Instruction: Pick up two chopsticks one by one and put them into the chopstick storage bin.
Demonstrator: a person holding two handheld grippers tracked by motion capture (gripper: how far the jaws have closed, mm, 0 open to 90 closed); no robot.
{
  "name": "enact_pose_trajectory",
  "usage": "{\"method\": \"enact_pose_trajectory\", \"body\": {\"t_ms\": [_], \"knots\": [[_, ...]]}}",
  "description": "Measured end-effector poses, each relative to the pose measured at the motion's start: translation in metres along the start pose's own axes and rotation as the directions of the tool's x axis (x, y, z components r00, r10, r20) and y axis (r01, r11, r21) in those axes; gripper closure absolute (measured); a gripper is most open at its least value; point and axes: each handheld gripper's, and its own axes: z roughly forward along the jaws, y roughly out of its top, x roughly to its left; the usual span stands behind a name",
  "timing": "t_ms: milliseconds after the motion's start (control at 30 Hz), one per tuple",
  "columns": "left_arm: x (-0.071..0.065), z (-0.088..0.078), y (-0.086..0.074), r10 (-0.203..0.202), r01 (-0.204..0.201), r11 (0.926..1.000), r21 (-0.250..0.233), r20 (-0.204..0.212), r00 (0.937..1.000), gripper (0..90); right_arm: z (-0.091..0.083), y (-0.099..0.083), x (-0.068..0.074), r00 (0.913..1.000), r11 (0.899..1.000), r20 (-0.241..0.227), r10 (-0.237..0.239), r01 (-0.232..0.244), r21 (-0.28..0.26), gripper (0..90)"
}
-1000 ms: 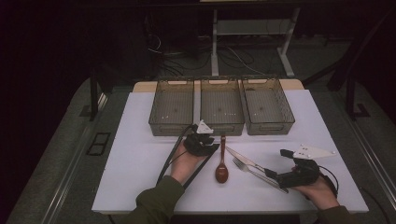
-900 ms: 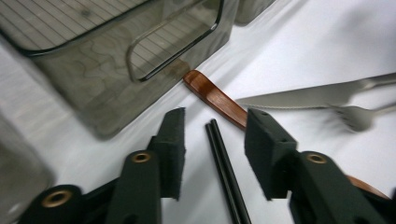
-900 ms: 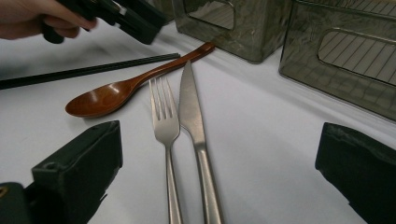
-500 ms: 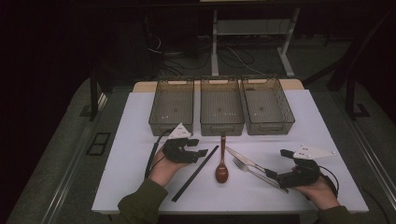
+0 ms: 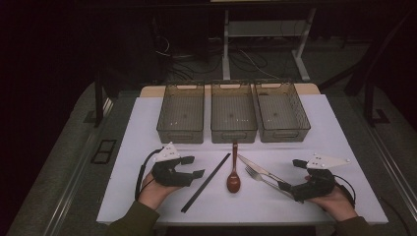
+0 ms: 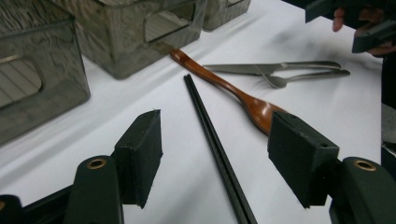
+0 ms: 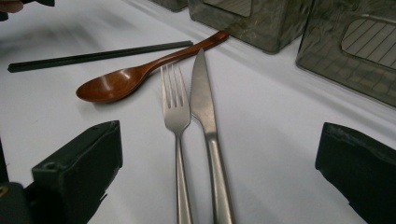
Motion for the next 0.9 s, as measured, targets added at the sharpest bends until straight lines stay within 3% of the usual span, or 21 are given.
{"method": "enact_pose_trajectory", "body": {"t_ms": [267,433,500,900], "knots": [[-0.01,-0.009,-0.013,0.005,-0.005,0.9996,0.029,0.002,1.0,38.7,0.002,-0.002,-0.002,0.9998,1.0,0.012,-0.017,0.017,0.017,0.2],[-0.014,-0.01,-0.02,0.006,-0.006,0.9984,0.056,-0.001,1.0,49.5,0.003,-0.003,-0.001,0.9997,1.0,0.015,-0.02,0.02,0.024,0.2],[-0.014,-0.009,-0.022,-0.004,0.004,0.9973,0.073,0.005,1.0,56.5,0.003,-0.003,-0.001,0.9996,0.999,0.017,-0.024,0.023,0.026,0.2],[-0.012,0.007,-0.029,-0.007,0.001,0.9875,0.157,0.034,0.9994,69.7,0.004,-0.004,0.0,0.9995,0.999,0.02,-0.026,0.025,0.036,0.2]]}}
